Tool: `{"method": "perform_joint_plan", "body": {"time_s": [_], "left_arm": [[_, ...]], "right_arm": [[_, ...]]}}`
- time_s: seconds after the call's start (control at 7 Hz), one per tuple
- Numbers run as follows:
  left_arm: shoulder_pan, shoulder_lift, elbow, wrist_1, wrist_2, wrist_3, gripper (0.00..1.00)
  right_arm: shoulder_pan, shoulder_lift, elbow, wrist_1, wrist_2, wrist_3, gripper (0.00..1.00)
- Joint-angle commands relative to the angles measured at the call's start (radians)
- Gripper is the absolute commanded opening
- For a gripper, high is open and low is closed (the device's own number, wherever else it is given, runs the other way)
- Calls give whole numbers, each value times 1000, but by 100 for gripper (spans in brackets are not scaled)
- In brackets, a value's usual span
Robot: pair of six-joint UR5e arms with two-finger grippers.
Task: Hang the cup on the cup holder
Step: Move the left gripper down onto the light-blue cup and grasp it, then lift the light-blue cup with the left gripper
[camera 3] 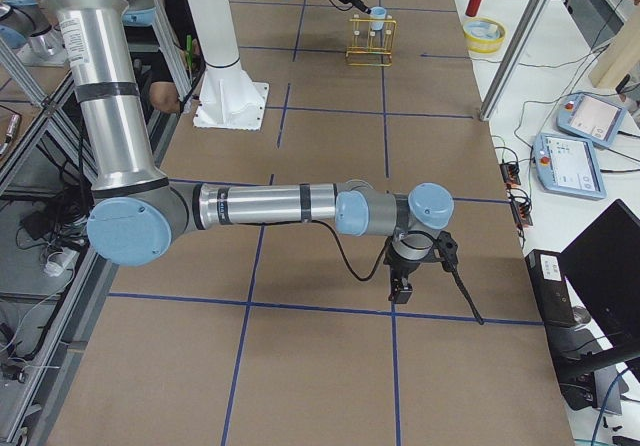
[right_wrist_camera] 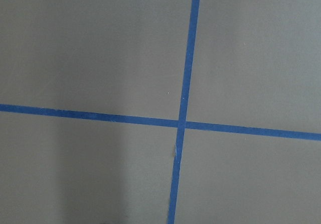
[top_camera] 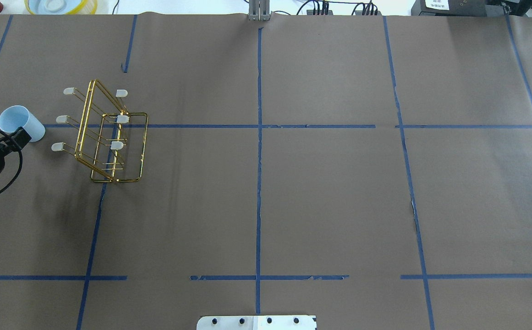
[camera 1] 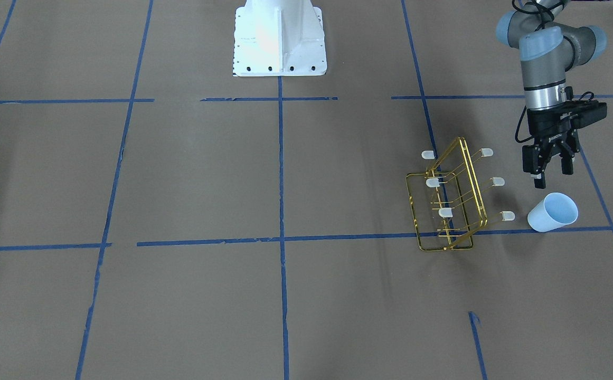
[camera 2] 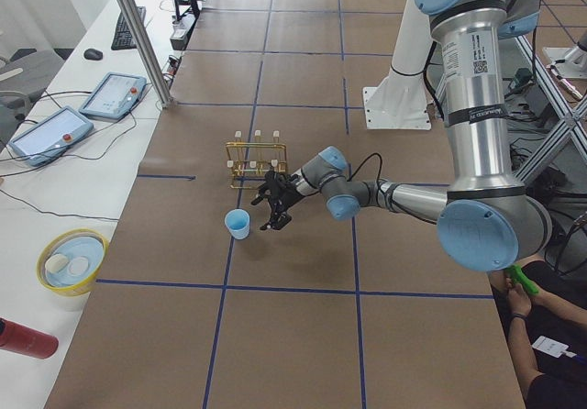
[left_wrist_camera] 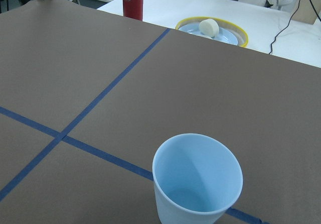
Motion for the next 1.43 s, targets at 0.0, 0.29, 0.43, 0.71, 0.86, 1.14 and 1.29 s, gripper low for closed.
{"method": "perform_joint_plan", "body": {"time_s": [0.0, 0.29, 0.43, 0.71, 0.86, 1.14, 1.29], "left_arm": [[36, -51, 80, 0, 103, -5, 98], [42, -83, 127, 0, 169, -5, 98], [47, -96, 147, 0, 173, -5, 98], [48, -139, 201, 0, 197, -5, 98], [48, -152, 221, -2, 197, -5, 98], [48, -176, 272, -2, 197, -7, 98], [48, -177, 275, -2, 199, -16, 98]], "right_arm": [[1, 0, 0, 0, 0, 0, 100], [-1, 0, 0, 0, 0, 0, 100], [-1, 0, 0, -1, 0, 0, 100], [1, 0, 0, 0, 0, 0, 100], [-1, 0, 0, -1, 0, 0, 100], [1, 0, 0, 0, 0, 0, 100], [1, 0, 0, -1, 0, 0, 100]]}}
